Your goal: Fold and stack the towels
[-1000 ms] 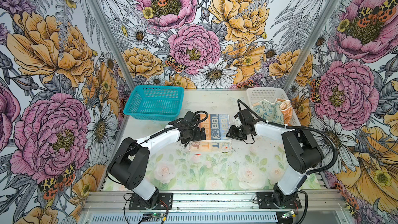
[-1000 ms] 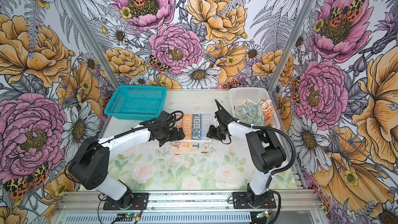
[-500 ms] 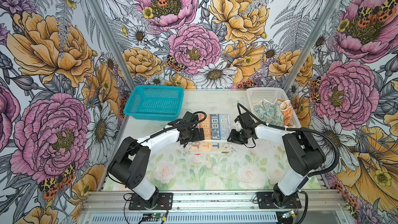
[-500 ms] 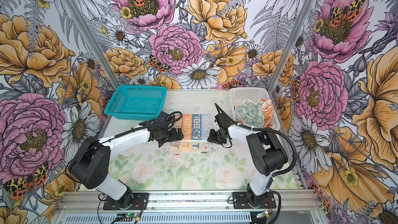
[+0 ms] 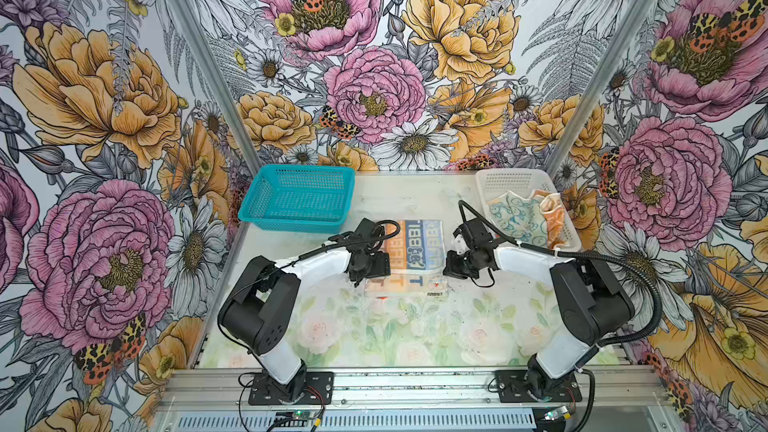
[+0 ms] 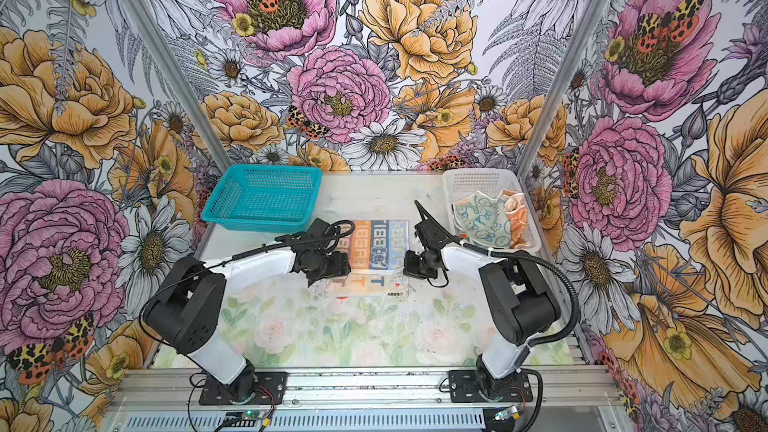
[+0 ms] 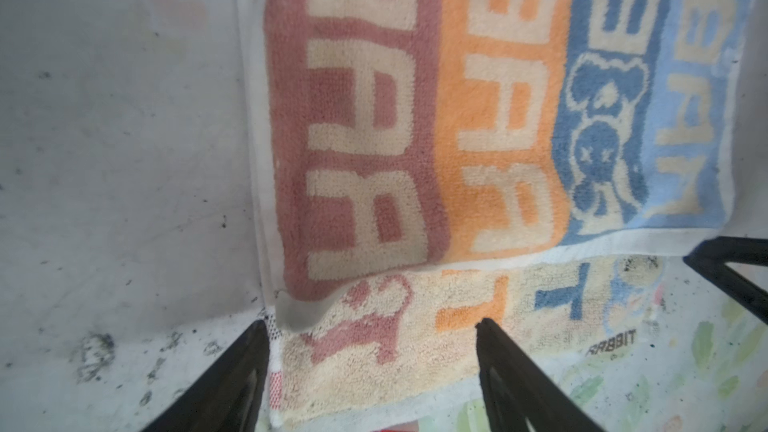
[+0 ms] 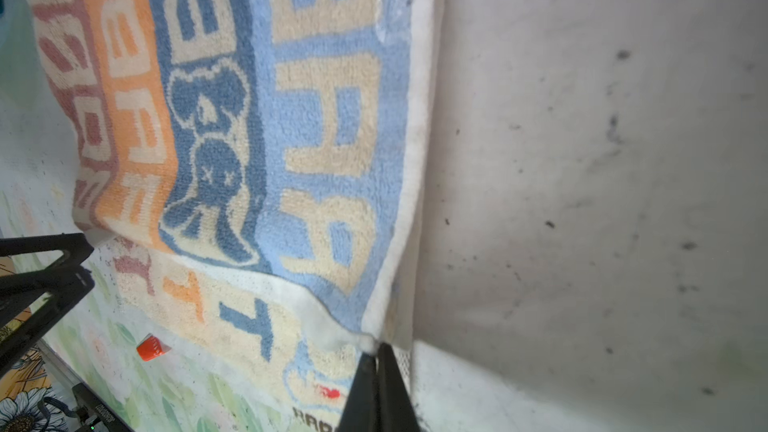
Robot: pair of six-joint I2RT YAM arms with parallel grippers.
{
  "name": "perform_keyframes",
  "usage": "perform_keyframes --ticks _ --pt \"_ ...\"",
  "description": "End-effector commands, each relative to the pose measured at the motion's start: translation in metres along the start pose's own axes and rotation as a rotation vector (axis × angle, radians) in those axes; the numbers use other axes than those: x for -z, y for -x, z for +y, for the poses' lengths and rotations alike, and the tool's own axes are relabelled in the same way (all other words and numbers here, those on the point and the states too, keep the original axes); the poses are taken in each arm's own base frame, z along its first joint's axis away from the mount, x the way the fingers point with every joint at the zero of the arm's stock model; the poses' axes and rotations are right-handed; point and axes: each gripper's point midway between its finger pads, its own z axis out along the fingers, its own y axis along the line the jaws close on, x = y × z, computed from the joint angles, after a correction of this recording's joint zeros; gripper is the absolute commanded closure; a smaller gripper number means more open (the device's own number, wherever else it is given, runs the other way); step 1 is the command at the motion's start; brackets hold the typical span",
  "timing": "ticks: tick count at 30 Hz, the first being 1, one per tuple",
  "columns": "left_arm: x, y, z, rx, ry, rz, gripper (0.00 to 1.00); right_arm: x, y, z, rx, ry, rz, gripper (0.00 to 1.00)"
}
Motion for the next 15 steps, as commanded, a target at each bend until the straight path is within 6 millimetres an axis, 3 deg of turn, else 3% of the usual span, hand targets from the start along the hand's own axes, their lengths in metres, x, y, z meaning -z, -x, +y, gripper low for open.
perform_keyframes --ticks 1,15 --pt "-0.006 0.003 0.013 -0.001 0.036 -0.013 0.26 0.009 0.008 0.012 0.025 0.018 -0.036 0.98" --pt "-0.011 0.005 0.027 0.002 0.080 -0.015 0.52 0.015 0.015 0.022 0.039 0.040 -0.058 1.00"
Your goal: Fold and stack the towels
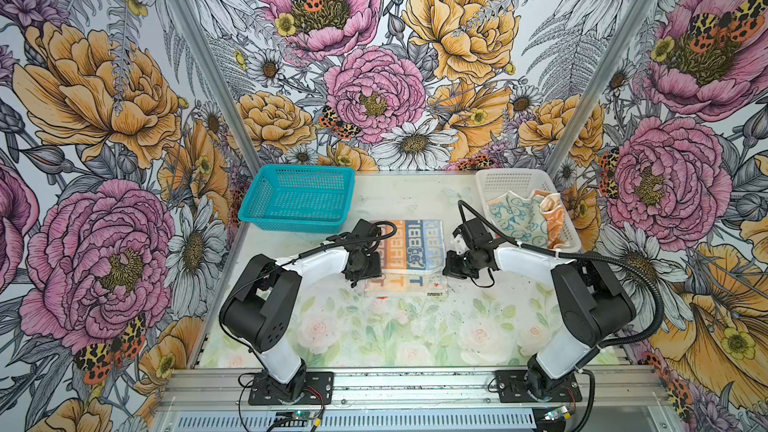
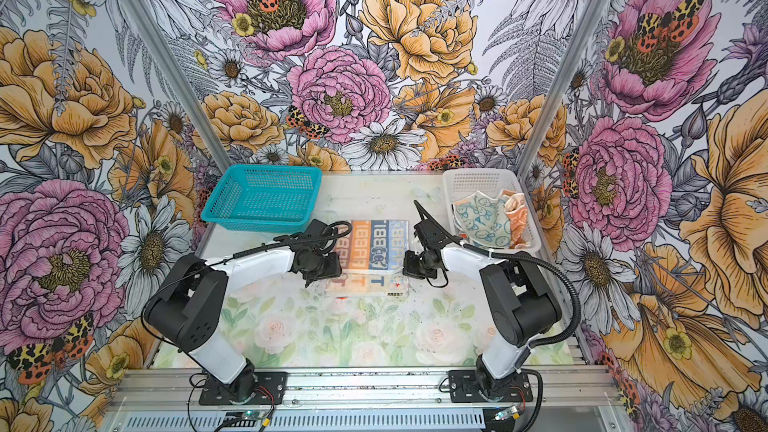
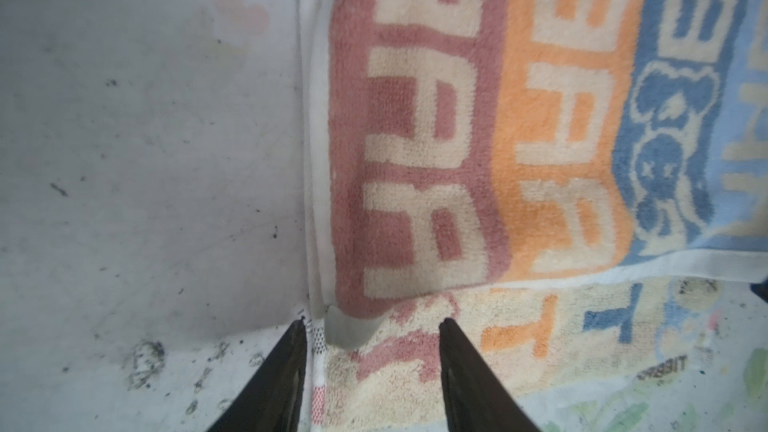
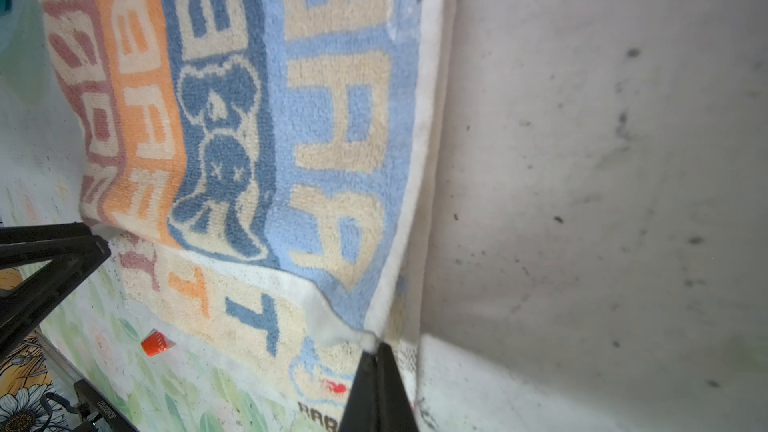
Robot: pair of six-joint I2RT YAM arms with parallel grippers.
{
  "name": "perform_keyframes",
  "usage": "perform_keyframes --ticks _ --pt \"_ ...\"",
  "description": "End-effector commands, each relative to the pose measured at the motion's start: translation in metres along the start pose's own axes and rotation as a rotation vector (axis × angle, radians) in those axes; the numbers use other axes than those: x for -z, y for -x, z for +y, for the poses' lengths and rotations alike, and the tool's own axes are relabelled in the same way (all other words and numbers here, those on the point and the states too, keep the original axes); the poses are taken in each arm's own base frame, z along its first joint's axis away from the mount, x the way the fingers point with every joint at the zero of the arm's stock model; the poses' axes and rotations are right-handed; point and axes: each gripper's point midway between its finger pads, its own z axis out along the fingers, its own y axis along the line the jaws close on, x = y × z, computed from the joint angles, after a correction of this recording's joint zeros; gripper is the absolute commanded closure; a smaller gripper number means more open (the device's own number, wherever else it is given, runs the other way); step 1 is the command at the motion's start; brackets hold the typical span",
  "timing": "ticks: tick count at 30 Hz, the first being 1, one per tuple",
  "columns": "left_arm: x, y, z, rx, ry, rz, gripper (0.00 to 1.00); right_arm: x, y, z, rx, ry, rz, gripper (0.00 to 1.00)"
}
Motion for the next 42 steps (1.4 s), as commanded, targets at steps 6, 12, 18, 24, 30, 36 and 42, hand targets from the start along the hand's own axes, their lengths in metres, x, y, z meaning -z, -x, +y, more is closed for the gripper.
perform_keyframes --ticks 6,12,18,24,30,36,42 --pt "-0.012 0.002 0.009 -0.005 0.042 -0.001 0.66 0.010 0.019 0.020 0.028 0.038 -0.050 1.00" --pt "-0.014 0.003 0.015 -0.005 0.060 -0.003 0.69 0.012 0.022 0.023 0.030 0.046 -0.055 0.97" --pt "-0.013 0.008 0.015 -0.005 0.066 -0.016 0.75 0.008 0.021 0.020 0.025 0.041 -0.046 0.87" --pt "-0.010 0.013 0.011 -0.006 0.056 -0.028 0.79 0.008 0.022 0.021 0.024 0.044 -0.046 0.75" --pt "-0.004 0.016 0.010 -0.002 0.049 -0.045 0.78 0.008 0.024 0.023 0.022 0.051 -0.049 0.68" --pt "-0.005 0.017 0.010 0.001 0.051 -0.047 0.81 0.000 0.023 0.021 0.011 0.052 -0.036 0.64" --pt "0.000 0.021 0.008 0.002 0.043 -0.060 0.83 -0.004 0.022 0.021 0.000 0.067 -0.039 0.69"
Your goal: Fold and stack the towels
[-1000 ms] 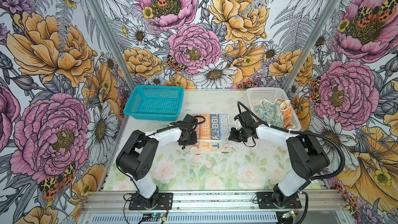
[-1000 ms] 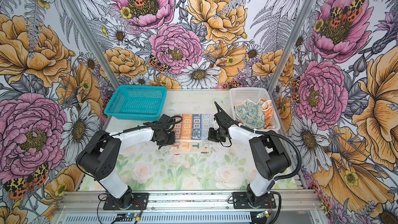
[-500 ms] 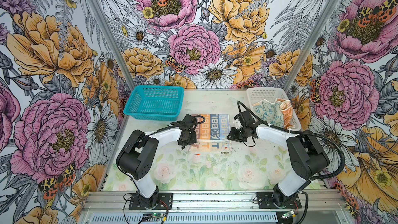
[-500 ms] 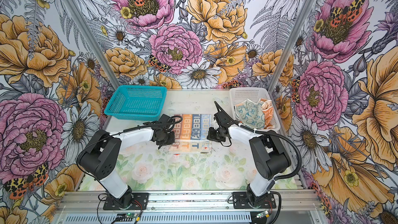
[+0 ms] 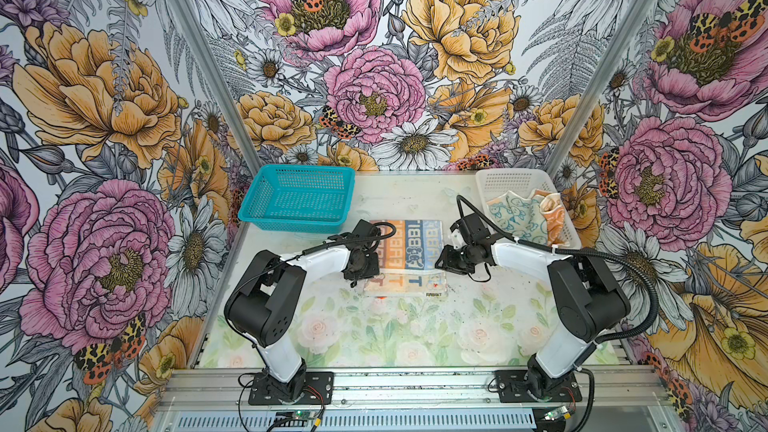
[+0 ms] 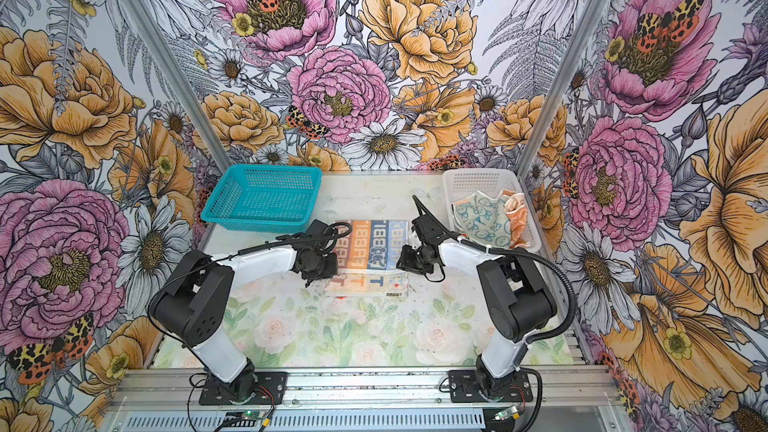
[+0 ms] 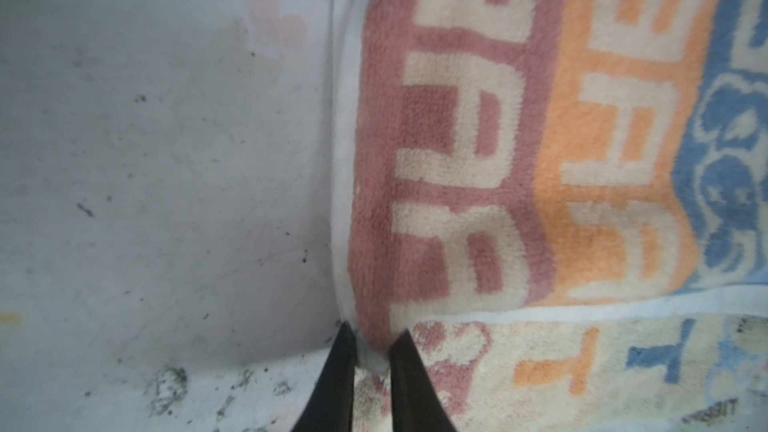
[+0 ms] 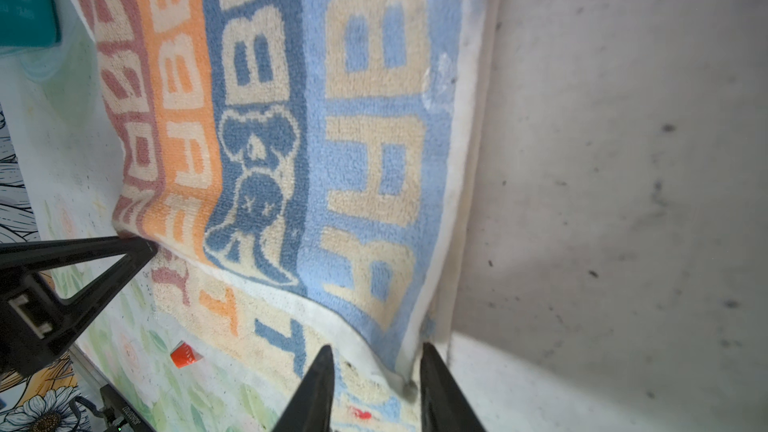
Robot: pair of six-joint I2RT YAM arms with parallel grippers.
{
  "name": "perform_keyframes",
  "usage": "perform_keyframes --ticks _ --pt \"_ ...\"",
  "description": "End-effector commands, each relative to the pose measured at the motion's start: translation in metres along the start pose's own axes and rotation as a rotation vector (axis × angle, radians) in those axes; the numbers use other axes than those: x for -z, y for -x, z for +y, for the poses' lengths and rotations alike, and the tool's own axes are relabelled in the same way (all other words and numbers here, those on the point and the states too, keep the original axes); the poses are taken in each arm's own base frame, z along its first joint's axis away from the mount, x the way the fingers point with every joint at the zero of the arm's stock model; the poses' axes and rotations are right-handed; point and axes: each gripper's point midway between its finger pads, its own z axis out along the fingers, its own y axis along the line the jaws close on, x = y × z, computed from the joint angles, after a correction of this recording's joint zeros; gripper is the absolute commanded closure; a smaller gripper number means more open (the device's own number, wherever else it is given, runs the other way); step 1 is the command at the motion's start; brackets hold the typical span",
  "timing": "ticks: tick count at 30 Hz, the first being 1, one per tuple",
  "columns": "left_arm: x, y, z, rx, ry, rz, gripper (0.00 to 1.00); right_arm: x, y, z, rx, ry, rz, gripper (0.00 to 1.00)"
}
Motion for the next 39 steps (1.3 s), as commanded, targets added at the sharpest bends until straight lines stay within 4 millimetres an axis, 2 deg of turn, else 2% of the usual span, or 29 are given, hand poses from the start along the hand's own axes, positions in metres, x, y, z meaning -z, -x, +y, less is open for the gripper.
perform_keyframes --ticks 1,5,8,10,16,19,23,29,35,39 --pt "0.009 0.018 -0.002 0.004 -0.005 -0.057 0.83 -0.002 0.007 0.009 0.008 0.031 -0.023 0.73" --pt "0.011 0.019 0.000 0.009 -0.005 -0.060 0.82 0.000 0.007 0.011 0.010 0.038 -0.027 0.93" --pt "0.013 0.020 0.002 0.010 -0.002 -0.065 0.83 0.003 0.009 0.013 0.012 0.043 -0.036 1.00" --pt "0.014 0.021 0.002 0.013 -0.002 -0.071 0.88 0.004 0.009 0.014 0.014 0.047 -0.038 1.00" --pt "0.018 0.024 0.003 0.016 -0.008 -0.077 0.90 0.006 0.010 0.017 0.016 0.056 -0.041 1.00" --pt "0.021 0.025 0.002 0.012 -0.010 -0.079 0.95 0.009 0.010 0.020 0.020 0.064 -0.045 1.00" --pt "0.031 0.028 0.001 0.006 -0.011 -0.088 1.00 0.018 0.013 0.028 0.025 0.085 -0.065 1.00" --pt "0.052 0.029 -0.001 -0.002 -0.024 -0.111 1.00 0.035 0.011 0.038 0.032 0.124 -0.091 1.00" --pt "0.066 0.012 0.000 0.012 -0.064 -0.098 1.00 0.049 -0.006 0.043 0.036 0.156 -0.097 1.00" --pt "0.065 -0.009 0.003 0.027 -0.073 -0.072 1.00 0.042 -0.027 0.032 0.023 0.132 -0.068 1.00"
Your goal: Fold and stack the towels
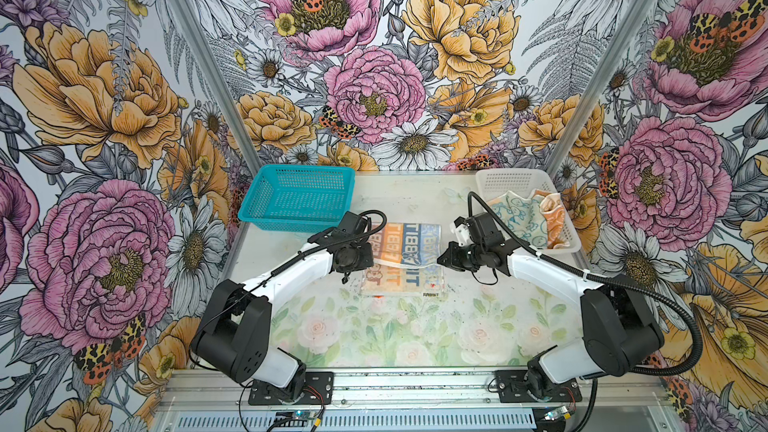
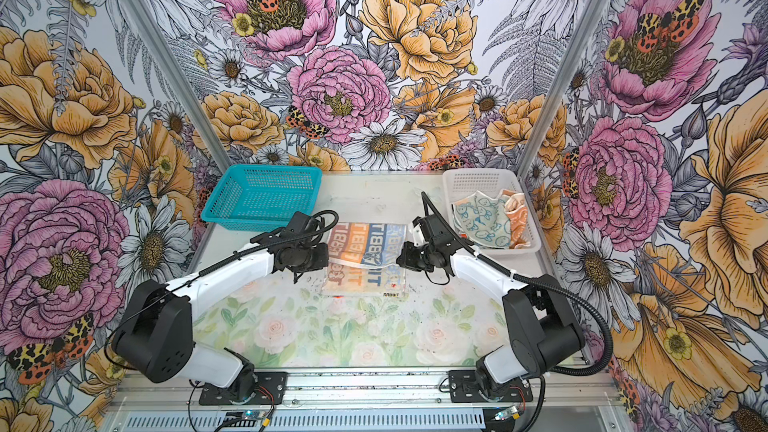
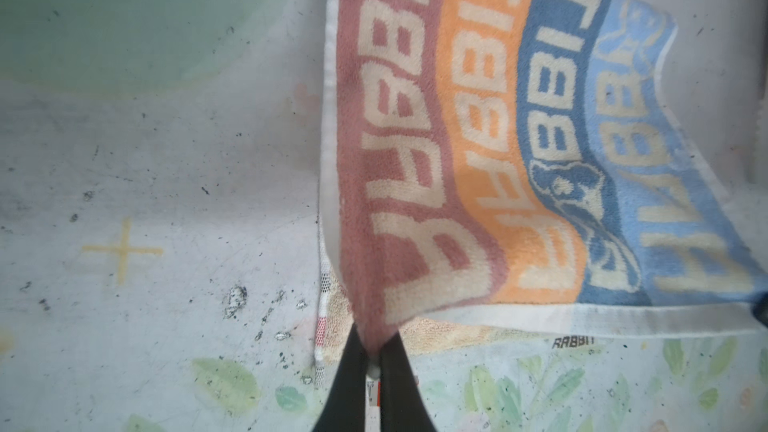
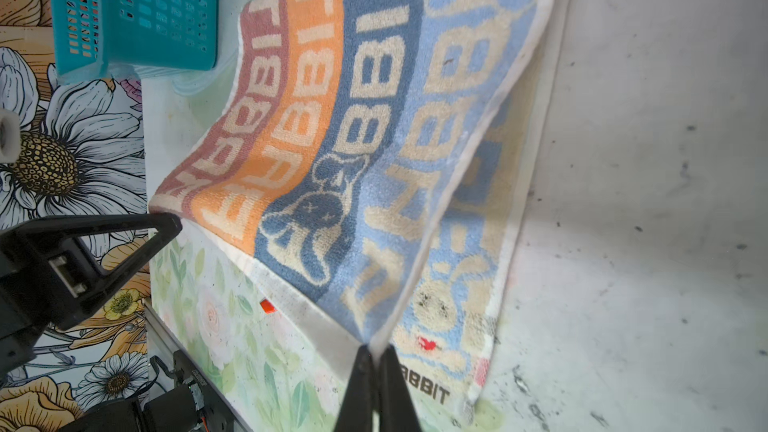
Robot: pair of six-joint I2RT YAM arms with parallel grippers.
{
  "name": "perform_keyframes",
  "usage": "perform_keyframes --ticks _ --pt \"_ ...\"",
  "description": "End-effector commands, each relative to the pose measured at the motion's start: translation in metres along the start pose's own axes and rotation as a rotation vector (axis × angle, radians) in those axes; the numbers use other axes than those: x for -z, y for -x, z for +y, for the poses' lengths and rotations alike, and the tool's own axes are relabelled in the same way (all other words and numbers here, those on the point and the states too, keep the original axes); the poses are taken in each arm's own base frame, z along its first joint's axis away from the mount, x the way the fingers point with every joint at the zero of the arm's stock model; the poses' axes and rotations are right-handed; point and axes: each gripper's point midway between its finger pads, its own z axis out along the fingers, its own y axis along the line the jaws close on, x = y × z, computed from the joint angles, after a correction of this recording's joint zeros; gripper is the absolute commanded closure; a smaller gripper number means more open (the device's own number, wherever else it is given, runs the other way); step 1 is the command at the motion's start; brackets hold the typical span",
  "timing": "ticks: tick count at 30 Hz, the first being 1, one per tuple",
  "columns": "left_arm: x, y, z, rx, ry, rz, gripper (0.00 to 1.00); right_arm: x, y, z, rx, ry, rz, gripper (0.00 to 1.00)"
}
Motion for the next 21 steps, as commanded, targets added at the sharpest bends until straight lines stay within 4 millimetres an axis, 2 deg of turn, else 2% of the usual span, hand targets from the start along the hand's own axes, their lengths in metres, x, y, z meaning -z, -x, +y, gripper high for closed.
perform_keyframes --ticks 1,5,10,16,21 --pt "-0.003 -0.028 0.006 0.015 0.008 0.063 1.00 -0.004 -0.020 -0.009 -0.018 -0.014 0.033 1.00" --pt "-0.016 -0.054 0.010 0.006 0.026 0.108 1.00 -0.020 -0.040 -0.026 -0.041 -0.043 0.080 1.00" --pt "-0.038 -0.071 0.018 0.026 0.036 0.154 1.00 -0.037 -0.045 -0.039 -0.057 -0.057 0.107 1.00" --pt "-0.050 -0.057 0.021 0.031 0.040 0.150 1.00 -0.055 -0.038 -0.057 -0.076 -0.108 0.122 1.00" --pt "-0.059 -0.036 0.020 0.030 0.038 0.149 1.00 -0.060 -0.016 -0.057 -0.084 -0.105 0.100 1.00"
